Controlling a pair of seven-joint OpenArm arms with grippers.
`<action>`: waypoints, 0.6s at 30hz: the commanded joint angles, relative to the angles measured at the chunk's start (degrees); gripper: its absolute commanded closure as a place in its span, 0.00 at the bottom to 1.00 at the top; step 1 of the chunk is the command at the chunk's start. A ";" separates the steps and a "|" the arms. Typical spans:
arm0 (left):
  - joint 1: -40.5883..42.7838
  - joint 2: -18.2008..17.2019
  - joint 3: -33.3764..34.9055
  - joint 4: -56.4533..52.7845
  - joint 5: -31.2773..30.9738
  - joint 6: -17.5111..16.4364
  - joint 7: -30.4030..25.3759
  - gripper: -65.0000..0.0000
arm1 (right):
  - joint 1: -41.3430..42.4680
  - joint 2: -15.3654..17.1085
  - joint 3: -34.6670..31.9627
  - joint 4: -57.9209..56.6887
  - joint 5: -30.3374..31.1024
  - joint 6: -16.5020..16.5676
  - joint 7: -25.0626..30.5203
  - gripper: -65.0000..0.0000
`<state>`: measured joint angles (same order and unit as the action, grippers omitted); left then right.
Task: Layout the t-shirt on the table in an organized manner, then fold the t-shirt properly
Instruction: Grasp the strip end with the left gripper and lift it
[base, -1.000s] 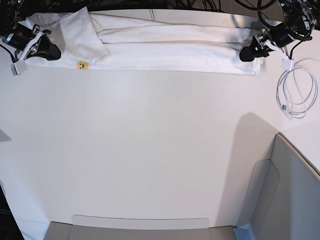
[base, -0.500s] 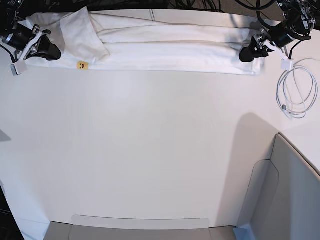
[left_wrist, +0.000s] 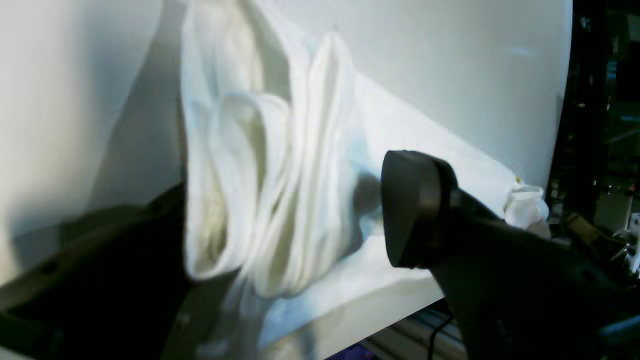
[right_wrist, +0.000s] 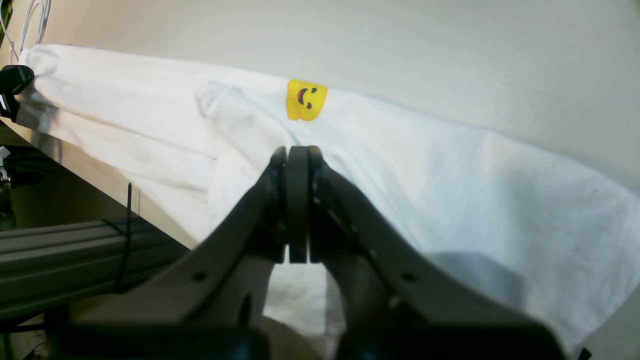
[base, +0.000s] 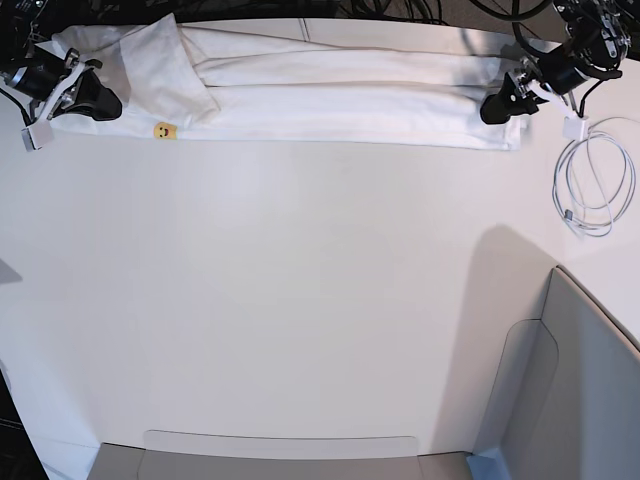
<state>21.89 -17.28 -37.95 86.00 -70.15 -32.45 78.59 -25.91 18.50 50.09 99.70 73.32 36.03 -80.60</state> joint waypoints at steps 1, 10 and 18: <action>0.57 -0.70 -0.42 0.11 3.47 0.58 1.41 0.38 | -0.15 0.88 0.60 0.65 1.19 0.14 0.60 1.00; 0.48 -0.70 -0.07 0.11 3.38 0.40 1.41 0.62 | 0.02 0.88 0.60 0.65 1.19 0.14 0.60 1.00; -1.19 -0.79 -0.33 -1.56 3.82 0.40 1.41 0.81 | 0.11 0.88 0.60 0.74 1.19 0.14 0.60 1.00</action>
<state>20.62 -17.34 -37.95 84.23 -67.53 -32.38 79.59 -25.87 18.50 50.09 99.70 73.32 36.03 -80.60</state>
